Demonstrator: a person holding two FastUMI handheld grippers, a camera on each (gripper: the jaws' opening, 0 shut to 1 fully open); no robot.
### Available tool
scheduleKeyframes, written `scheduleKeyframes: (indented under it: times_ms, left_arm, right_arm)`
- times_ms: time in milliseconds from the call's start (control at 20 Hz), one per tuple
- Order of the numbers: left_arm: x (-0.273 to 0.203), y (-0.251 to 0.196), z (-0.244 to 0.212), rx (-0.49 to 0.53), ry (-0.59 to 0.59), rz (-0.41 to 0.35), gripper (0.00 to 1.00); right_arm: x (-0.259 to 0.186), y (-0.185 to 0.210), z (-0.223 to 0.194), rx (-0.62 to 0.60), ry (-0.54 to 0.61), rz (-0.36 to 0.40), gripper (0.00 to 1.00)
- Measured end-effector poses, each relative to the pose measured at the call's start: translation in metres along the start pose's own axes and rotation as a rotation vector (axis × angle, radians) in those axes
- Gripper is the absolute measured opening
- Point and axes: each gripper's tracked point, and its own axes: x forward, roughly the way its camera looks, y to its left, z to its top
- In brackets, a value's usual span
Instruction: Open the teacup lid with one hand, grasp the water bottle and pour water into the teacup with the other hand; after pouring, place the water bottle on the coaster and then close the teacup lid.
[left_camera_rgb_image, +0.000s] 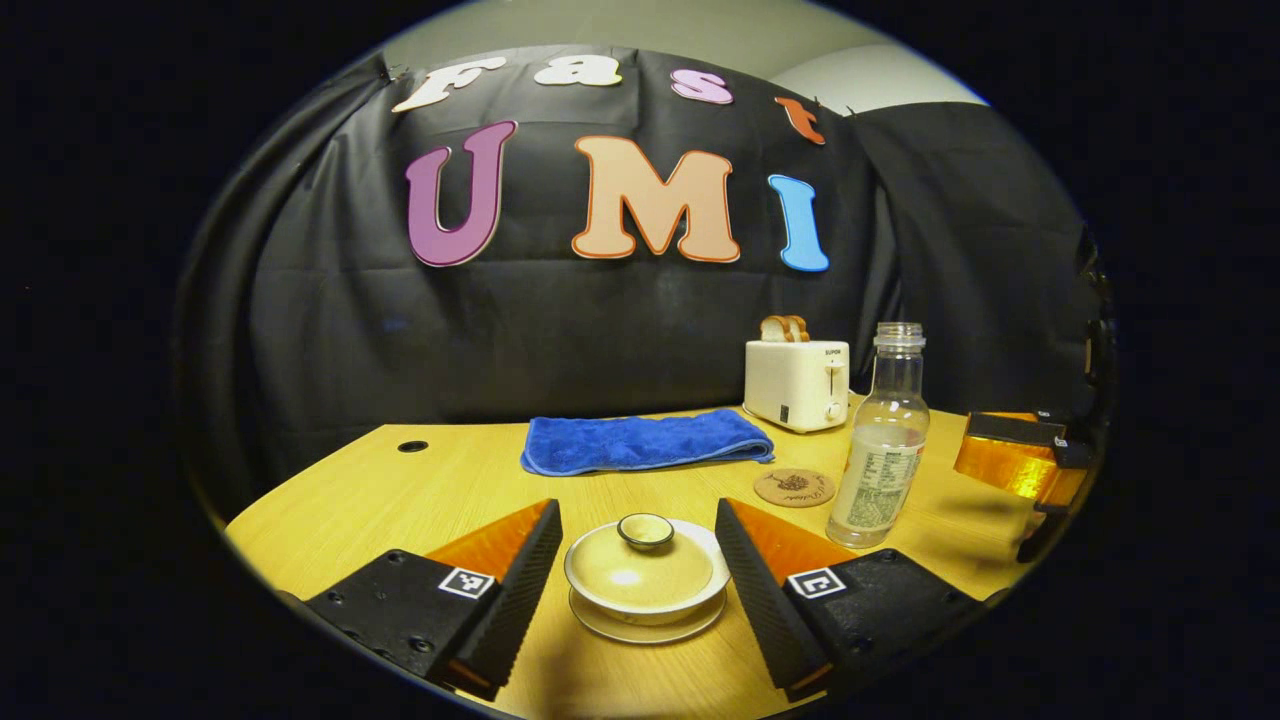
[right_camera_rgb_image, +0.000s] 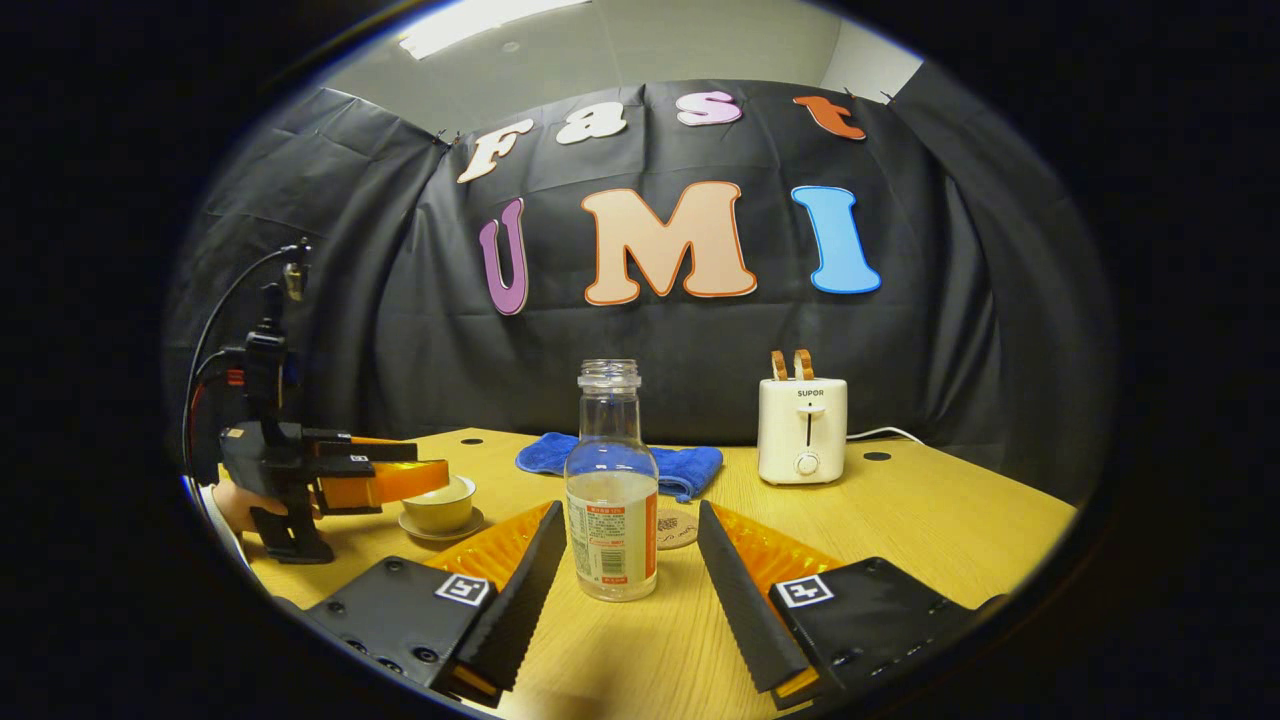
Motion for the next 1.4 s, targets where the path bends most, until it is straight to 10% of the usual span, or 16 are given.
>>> scheduleKeyframes:
  times_ms: [300,750,1400]
  left_arm:
    - [0.013,-0.010,-0.008,0.057,0.063,-0.044,0.78]
    - [0.012,-0.006,-0.007,0.070,0.044,-0.022,0.29]
    - [0.002,0.004,0.005,0.034,-0.045,0.029,0.27]
  right_arm:
    - [0.000,0.000,0.000,0.000,0.000,0.000,0.92]
    - [0.000,0.000,-0.001,0.000,-0.001,0.000,0.92]
    - [0.002,0.004,-0.001,0.000,0.000,0.023,0.90]
